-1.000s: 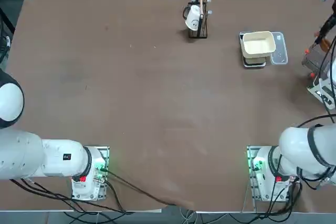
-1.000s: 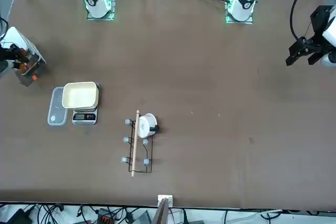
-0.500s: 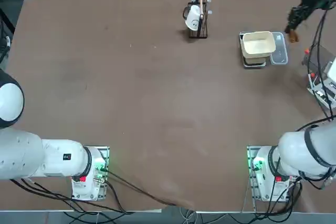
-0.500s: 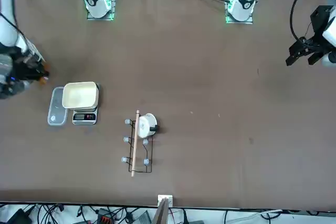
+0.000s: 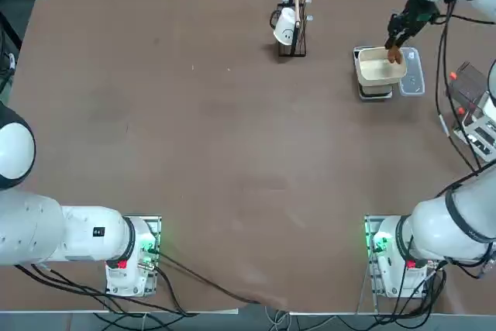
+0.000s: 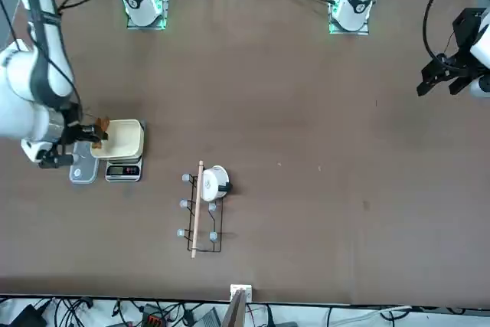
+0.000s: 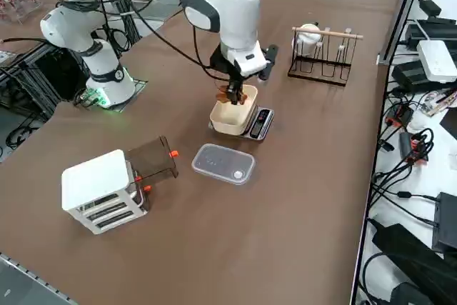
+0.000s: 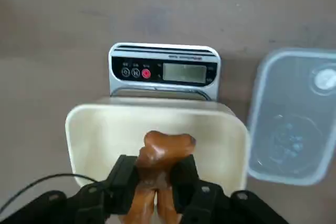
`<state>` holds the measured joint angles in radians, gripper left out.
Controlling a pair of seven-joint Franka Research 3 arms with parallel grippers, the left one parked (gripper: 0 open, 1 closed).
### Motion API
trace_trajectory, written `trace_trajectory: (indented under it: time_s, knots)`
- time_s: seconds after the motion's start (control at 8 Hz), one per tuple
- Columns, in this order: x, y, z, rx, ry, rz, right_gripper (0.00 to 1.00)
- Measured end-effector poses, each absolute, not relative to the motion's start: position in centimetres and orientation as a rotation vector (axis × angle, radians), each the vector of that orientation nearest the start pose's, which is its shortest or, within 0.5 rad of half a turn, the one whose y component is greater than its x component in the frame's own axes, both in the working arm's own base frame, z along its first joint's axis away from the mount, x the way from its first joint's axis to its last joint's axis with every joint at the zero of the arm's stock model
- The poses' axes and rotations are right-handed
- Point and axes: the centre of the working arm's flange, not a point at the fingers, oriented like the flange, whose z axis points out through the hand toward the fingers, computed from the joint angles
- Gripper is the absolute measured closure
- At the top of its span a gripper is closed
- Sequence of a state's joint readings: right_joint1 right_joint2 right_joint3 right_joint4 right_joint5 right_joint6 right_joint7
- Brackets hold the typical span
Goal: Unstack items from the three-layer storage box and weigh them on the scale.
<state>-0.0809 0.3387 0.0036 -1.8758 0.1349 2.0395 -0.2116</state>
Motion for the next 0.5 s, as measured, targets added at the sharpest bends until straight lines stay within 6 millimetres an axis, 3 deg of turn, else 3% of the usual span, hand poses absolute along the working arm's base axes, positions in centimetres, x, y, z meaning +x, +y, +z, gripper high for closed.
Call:
trace_trajectory:
  time_s: [0.12,0.38,0.5]
  knots:
    - [60.31,-3.46,31.01,-2.992,-0.095,0.247,0.54]
    - [60.02,-4.02,30.8,-2.992,-0.08,0.259,0.15]
    - [59.87,-4.44,31.16,-2.992,-0.076,0.265,0.02]
